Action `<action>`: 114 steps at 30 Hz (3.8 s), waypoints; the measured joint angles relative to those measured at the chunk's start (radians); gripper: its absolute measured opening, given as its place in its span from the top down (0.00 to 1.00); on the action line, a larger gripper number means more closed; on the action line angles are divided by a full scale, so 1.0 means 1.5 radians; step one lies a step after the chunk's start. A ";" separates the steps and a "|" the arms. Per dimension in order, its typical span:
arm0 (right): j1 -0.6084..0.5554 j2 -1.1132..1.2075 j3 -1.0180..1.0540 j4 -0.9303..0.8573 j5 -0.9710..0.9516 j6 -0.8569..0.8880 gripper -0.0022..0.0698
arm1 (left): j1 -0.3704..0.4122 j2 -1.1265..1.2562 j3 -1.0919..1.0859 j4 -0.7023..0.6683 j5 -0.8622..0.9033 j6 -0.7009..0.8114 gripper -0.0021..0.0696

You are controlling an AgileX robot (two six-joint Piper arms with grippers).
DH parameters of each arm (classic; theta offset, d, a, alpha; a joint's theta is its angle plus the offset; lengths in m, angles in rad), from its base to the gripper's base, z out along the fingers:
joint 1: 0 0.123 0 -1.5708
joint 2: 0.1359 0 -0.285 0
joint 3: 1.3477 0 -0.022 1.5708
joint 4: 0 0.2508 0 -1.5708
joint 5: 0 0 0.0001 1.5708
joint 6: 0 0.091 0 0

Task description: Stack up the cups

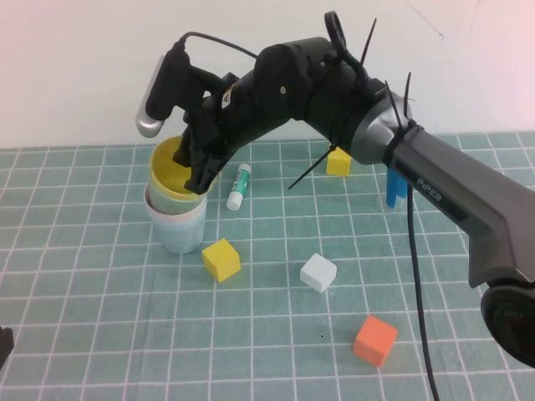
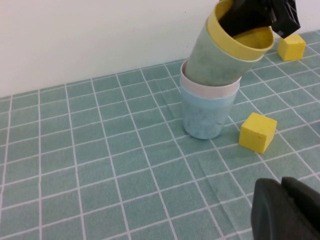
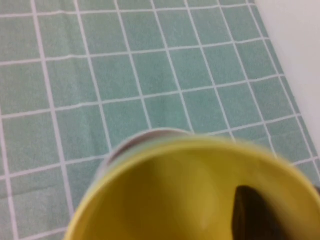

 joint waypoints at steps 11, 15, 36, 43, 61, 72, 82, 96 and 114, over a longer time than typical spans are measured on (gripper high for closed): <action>0.000 -0.023 -0.001 0.002 -0.002 0.004 0.60 | 0.000 -0.001 0.000 0.016 -0.001 0.001 0.97; -0.002 -0.084 -0.001 0.002 0.037 0.000 0.66 | 0.000 -0.017 0.000 0.023 -0.001 0.001 0.97; -0.146 -0.770 0.522 -0.278 0.001 0.075 0.97 | 0.000 -0.107 0.000 0.051 0.015 -0.005 0.97; -0.146 -0.920 0.791 -0.283 -0.001 0.119 0.97 | 0.000 -0.107 0.000 0.027 0.014 -0.005 0.97; -0.146 -1.308 1.399 -0.196 -0.213 0.232 0.97 | 0.000 -0.107 0.133 0.022 -0.271 -0.005 0.97; -0.146 -1.339 1.422 -0.181 -0.149 0.259 0.97 | 0.000 -0.107 0.133 0.052 -0.279 0.015 0.97; -0.146 -1.339 1.422 -0.179 -0.148 0.261 0.97 | 0.000 -0.107 0.133 0.005 -0.237 -0.102 0.97; -0.146 -1.339 1.422 -0.178 -0.148 0.261 0.97 | 0.000 -0.109 0.141 -0.011 -0.225 -0.175 0.97; -0.147 -1.340 1.422 -0.177 -0.148 0.261 0.97 | 0.171 -0.190 0.234 -0.194 -0.077 0.003 0.97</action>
